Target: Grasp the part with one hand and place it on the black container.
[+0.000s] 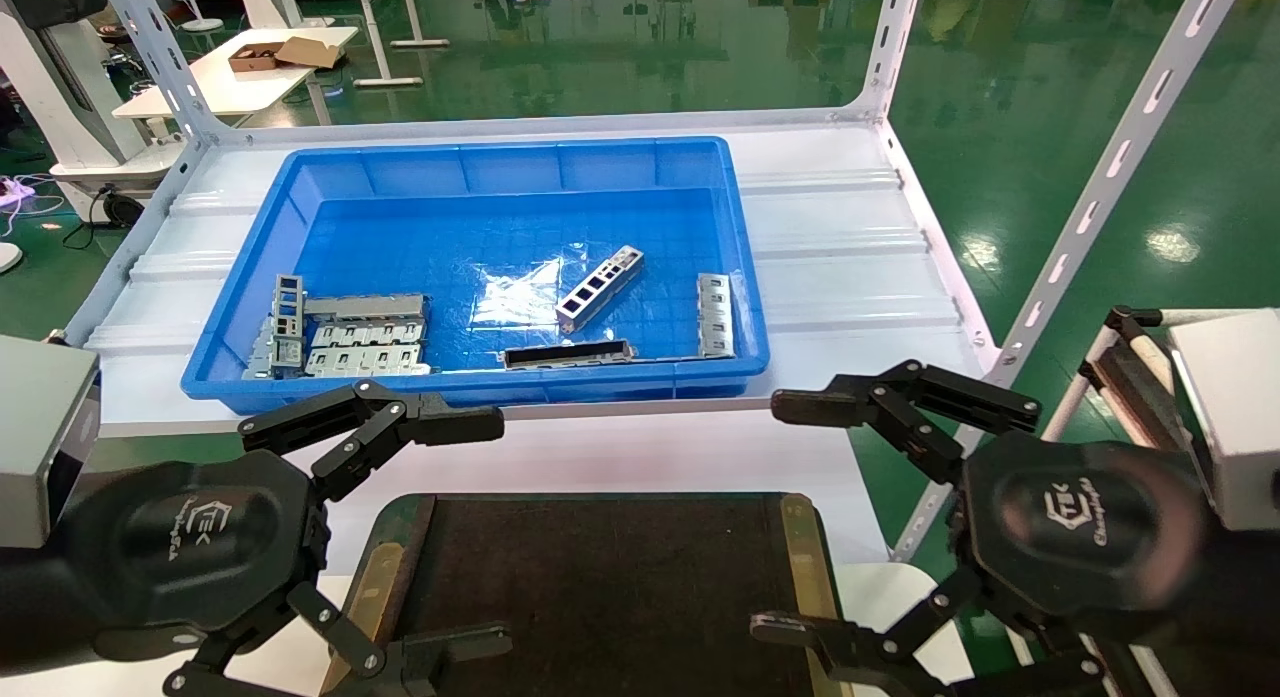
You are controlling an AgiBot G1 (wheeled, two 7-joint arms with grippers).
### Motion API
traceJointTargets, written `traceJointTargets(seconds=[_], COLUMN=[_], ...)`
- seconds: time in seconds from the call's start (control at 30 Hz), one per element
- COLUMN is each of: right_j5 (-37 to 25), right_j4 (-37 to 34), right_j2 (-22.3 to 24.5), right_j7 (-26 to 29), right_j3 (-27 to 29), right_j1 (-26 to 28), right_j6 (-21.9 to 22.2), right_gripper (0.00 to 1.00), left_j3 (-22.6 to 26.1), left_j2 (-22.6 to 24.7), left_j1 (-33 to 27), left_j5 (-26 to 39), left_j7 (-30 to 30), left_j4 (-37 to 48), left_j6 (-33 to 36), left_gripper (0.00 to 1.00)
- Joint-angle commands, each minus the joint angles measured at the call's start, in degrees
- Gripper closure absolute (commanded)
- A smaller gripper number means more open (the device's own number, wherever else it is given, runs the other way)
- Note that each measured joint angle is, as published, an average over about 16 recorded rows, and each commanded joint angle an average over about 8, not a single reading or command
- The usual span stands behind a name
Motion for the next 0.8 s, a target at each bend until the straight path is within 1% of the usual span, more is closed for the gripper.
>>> traceJointTargets(seconds=[0.03, 0.8], right_j5=[0.0, 0.0], right_j4=[0.0, 0.0], right_j2=[0.0, 0.0], right_j7=[0.0, 0.0], right_j3=[0.0, 0.0], right_j1=[0.0, 0.0], right_j6=[0.0, 0.0], right_gripper=[0.0, 0.0], left_j3=[0.0, 0.0], left_j2=[0.0, 0.4], left_j1=[0.0, 0.1], left_j5=[0.0, 0.5], left_j7=[0.0, 0.6], left_j4=[0.0, 0.1], left_j6=[0.0, -0.7], left_gripper=[0.0, 0.0])
